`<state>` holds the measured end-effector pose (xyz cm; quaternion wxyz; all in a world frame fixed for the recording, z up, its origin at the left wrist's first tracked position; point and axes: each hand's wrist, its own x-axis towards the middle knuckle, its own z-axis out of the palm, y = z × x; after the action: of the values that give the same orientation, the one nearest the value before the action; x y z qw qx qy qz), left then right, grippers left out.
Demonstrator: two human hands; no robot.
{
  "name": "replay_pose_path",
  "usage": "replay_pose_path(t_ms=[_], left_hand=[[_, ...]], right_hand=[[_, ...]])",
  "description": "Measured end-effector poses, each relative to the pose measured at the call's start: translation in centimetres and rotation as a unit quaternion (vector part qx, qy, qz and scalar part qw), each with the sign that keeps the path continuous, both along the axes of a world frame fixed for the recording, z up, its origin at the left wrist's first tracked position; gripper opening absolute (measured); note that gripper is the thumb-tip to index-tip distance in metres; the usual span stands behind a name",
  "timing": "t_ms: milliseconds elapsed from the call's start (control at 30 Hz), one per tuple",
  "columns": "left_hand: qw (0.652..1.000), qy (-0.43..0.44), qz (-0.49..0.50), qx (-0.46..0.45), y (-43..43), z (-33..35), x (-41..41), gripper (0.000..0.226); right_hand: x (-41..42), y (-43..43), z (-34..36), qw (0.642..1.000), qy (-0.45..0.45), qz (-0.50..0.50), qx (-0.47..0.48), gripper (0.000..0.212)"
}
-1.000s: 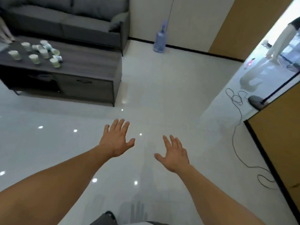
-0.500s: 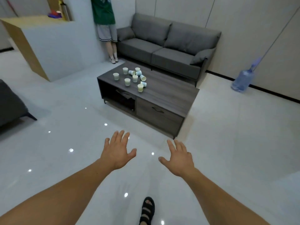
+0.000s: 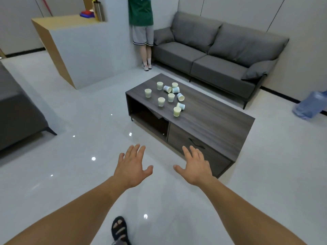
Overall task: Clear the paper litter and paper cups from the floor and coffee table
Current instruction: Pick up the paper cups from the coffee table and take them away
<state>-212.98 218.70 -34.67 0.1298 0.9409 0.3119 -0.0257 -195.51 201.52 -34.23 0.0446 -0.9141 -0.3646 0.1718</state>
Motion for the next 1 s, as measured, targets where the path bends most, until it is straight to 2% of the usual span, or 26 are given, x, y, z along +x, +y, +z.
replay_pose_path(t_ms=[400, 767, 1000], left_hand=[[0.996, -0.007, -0.086, -0.010, 20.9, -0.2, 13.4, 0.086], [0.991, 0.026, -0.123, -0.048, 30.2, -2.8, 32.6, 0.102], [0.988, 0.038, -0.125, -0.084, 34.8, -3.4, 42.8, 0.104]], right_hand=[[10.2, 18.5, 0.1, 0.998, 0.010, -0.068, -0.010, 0.087], [27.8, 27.5, -3.1, 0.992, 0.046, -0.117, -0.026, 0.089], [37.7, 32.5, -4.2, 0.991, 0.063, -0.108, -0.042, 0.087]])
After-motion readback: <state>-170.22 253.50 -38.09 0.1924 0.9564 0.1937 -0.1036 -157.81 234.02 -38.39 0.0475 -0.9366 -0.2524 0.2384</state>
